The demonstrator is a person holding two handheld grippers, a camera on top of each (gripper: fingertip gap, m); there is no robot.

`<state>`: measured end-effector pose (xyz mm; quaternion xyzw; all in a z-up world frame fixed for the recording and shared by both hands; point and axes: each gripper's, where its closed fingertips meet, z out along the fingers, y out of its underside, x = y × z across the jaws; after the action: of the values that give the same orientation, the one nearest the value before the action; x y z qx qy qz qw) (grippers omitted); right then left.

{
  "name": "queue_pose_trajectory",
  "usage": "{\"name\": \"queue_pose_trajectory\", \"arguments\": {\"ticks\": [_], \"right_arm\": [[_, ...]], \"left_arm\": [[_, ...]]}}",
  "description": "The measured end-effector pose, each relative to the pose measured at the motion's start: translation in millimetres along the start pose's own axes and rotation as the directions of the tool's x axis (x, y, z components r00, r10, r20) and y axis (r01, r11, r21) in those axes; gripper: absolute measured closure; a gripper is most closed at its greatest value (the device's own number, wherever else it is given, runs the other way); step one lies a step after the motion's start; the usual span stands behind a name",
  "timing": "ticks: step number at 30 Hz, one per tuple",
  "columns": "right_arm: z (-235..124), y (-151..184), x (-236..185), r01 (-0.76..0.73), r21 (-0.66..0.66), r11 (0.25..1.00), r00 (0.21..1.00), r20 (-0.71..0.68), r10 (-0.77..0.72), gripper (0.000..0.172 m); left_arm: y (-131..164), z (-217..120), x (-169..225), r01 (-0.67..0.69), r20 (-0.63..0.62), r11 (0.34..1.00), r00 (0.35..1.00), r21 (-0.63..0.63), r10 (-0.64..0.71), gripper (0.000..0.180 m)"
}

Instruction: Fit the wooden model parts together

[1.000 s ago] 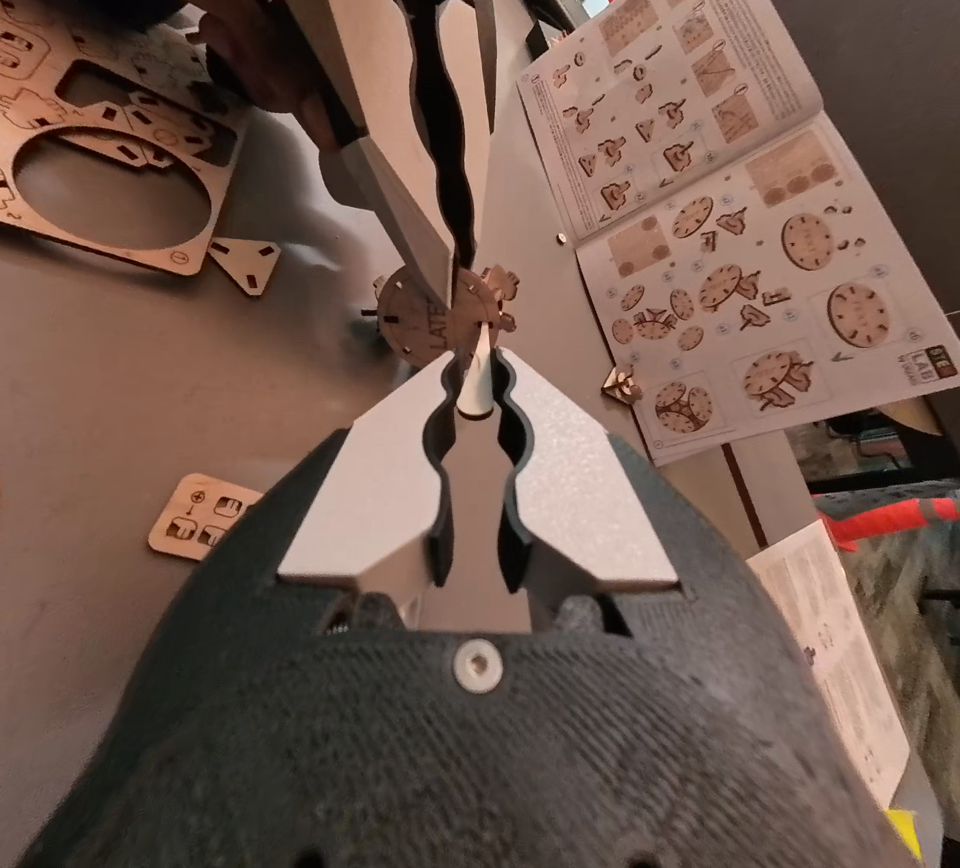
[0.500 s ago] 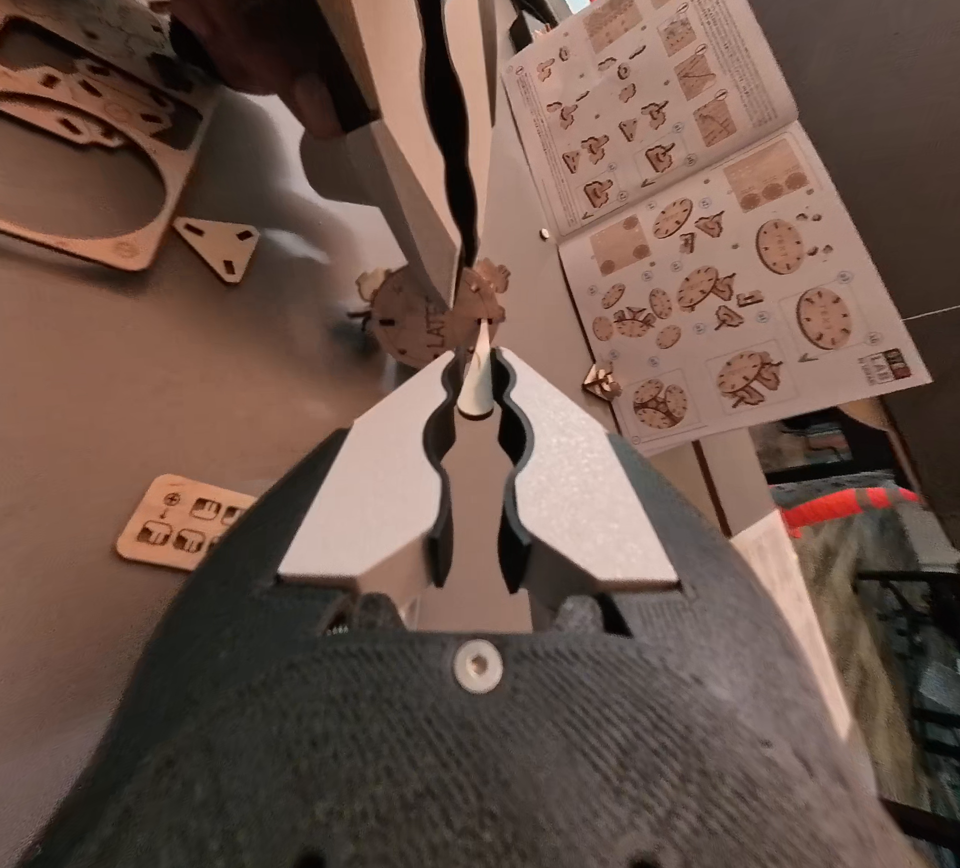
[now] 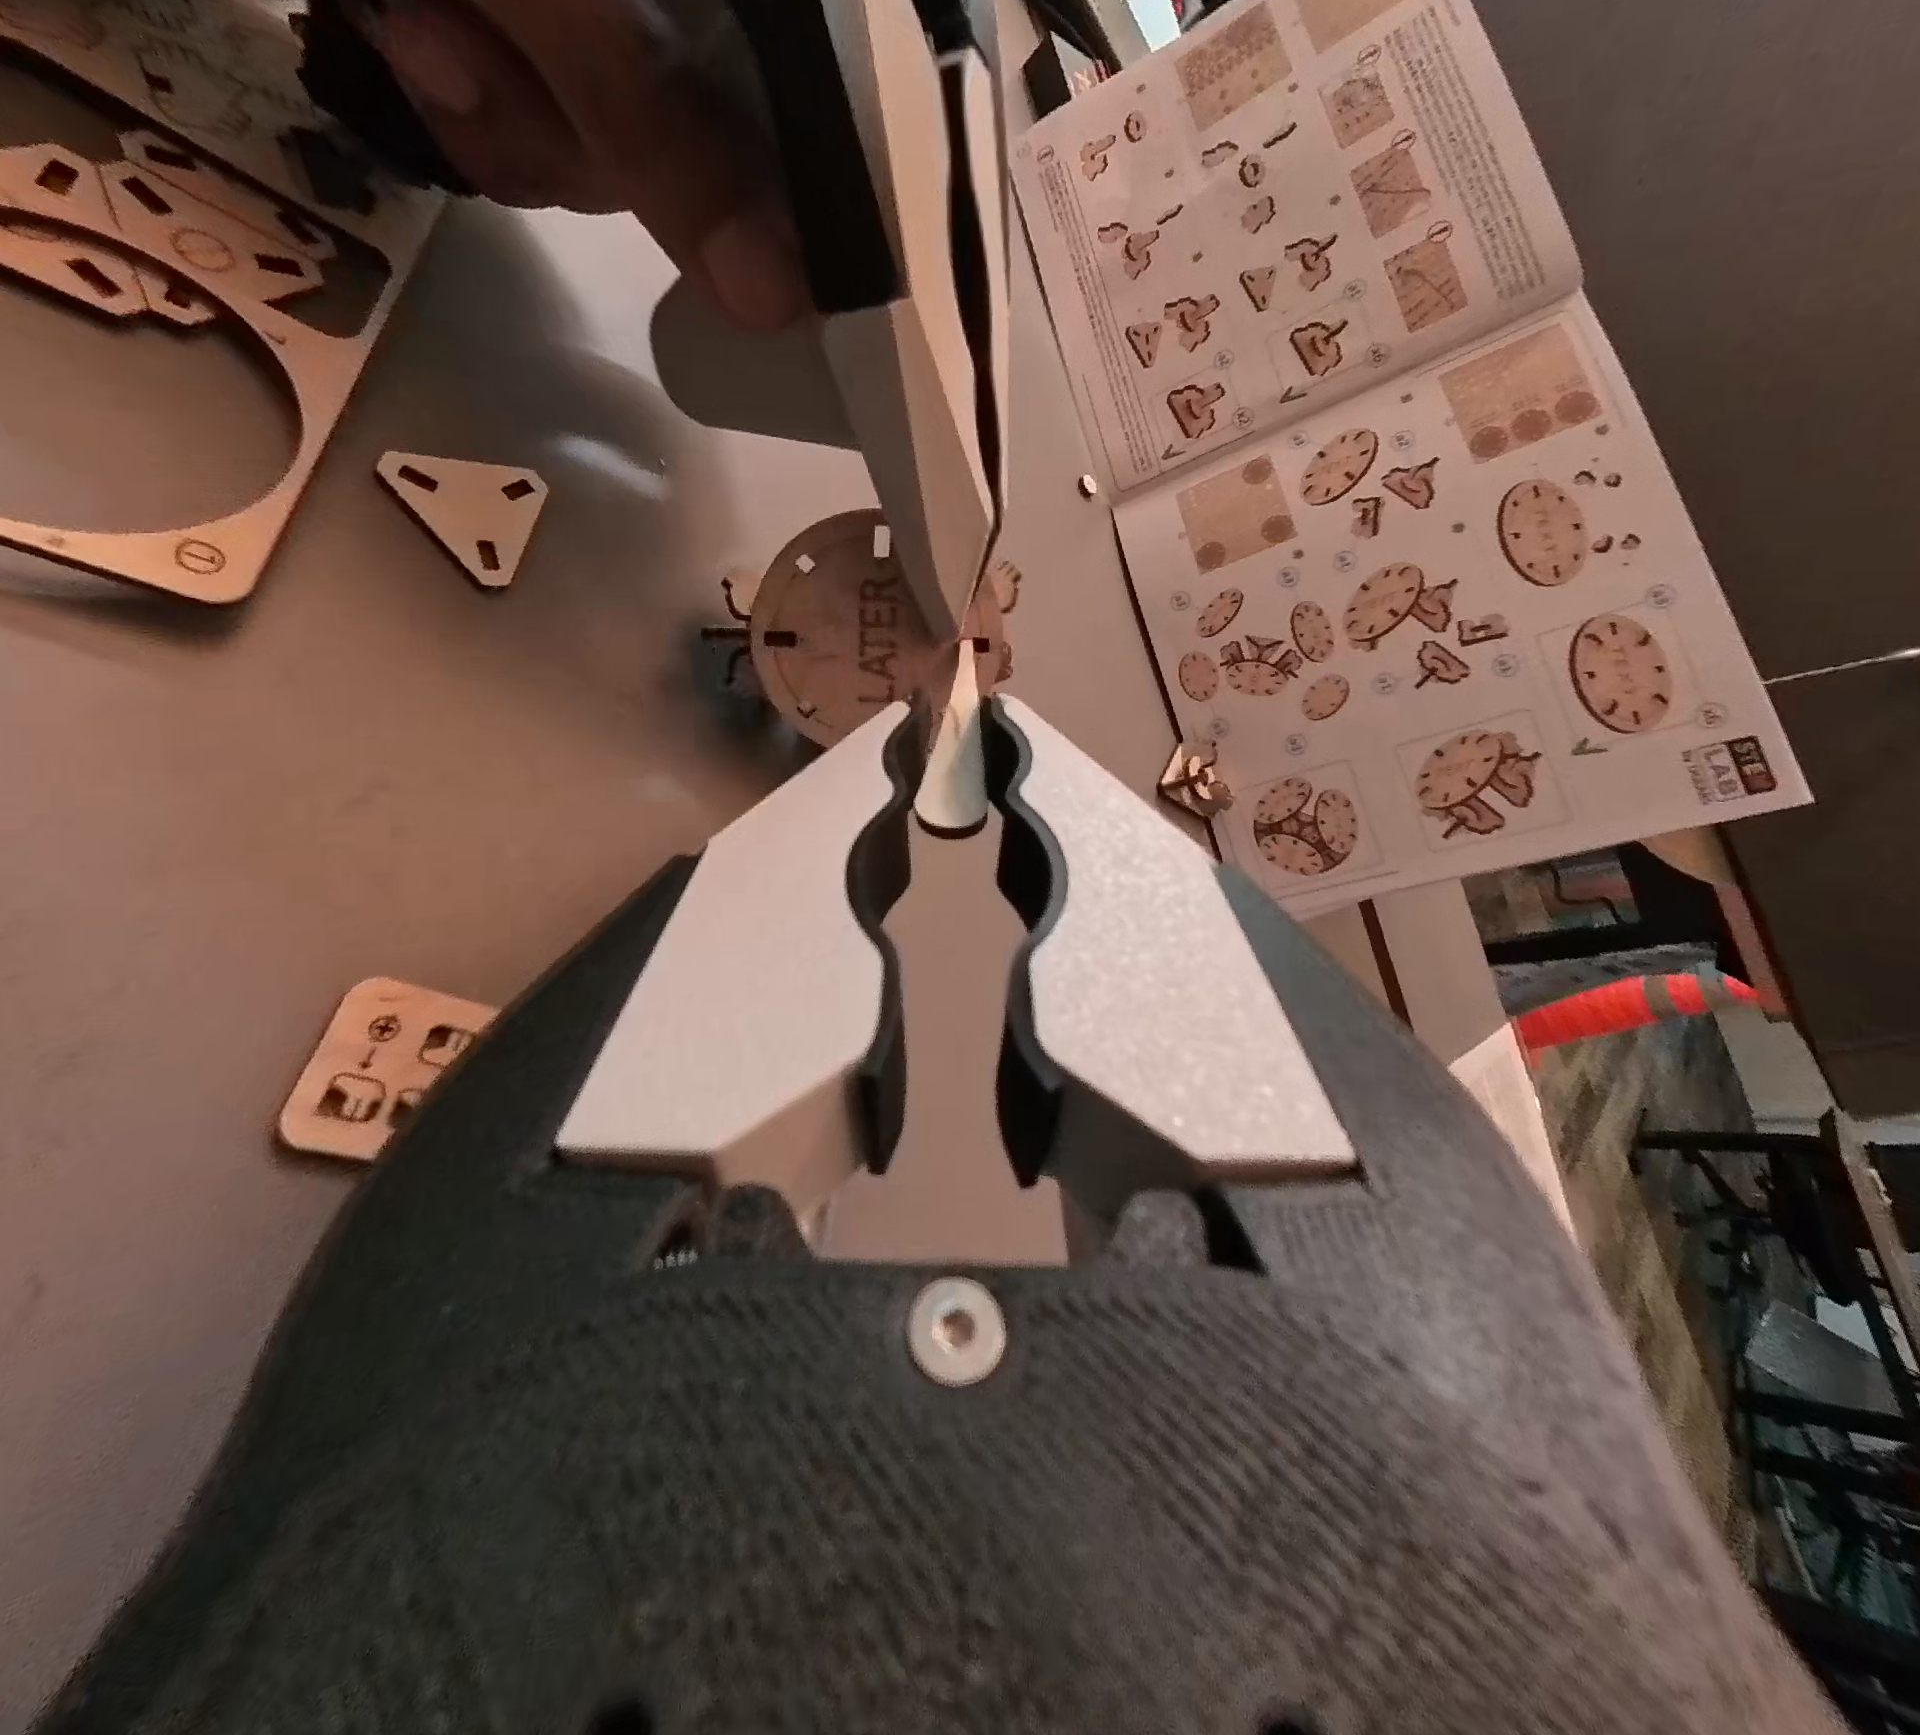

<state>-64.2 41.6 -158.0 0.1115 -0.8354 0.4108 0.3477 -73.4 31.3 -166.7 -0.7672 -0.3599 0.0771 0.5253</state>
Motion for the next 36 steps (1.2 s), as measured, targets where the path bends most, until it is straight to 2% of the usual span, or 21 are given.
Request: {"name": "queue_pose_trajectory", "arguments": {"ticks": [7, 12, 15, 18, 23, 25, 30, 36], "right_arm": [[-5, -13, 0, -0.059, -0.021, 0.998, 0.998, -0.016, 0.059, 0.163], [-3, 4, -3, -0.065, -0.114, 0.991, 0.998, -0.010, 0.064, 0.163], [-4, 0, -2, -0.076, -0.060, 0.995, 0.997, -0.025, 0.075, 0.163], [0, 2, -1, -0.085, -0.066, 0.994, 0.996, -0.035, 0.083, 0.163], [10, 5, 1, -0.055, -0.052, 0.997, 0.991, -0.128, 0.048, 0.163], [14, 2, 2, -0.088, -0.056, 0.995, 0.987, -0.138, 0.079, 0.163], [18, 0, 2, -0.136, -0.081, 0.987, 0.980, -0.157, 0.122, 0.163], [20, 2, 2, -0.179, -0.075, 0.981, 0.976, -0.143, 0.167, 0.163]], "left_arm": [[1, 3, 7, -0.091, 0.007, 0.996, 0.996, -0.015, 0.091, 0.177], [2, 5, 4, -0.141, 0.069, 0.989, 0.987, -0.036, 0.144, 0.180], [3, 5, 4, -0.151, 0.071, 0.988, 0.986, -0.037, 0.154, 0.180], [1, 3, 1, -0.101, 0.062, 0.995, 0.993, -0.023, 0.102, 0.180], [-3, -3, -8, 0.170, -0.032, 0.985, 0.985, 0.040, -0.169, 0.179], [-3, -6, -12, 0.221, -0.045, 0.974, 0.975, 0.055, -0.218, 0.179], [-3, -8, -16, 0.258, -0.036, 0.963, 0.966, 0.075, -0.256, 0.180], [-3, -8, -17, 0.222, 0.000, 0.972, 0.975, 0.078, -0.223, 0.180]]}}
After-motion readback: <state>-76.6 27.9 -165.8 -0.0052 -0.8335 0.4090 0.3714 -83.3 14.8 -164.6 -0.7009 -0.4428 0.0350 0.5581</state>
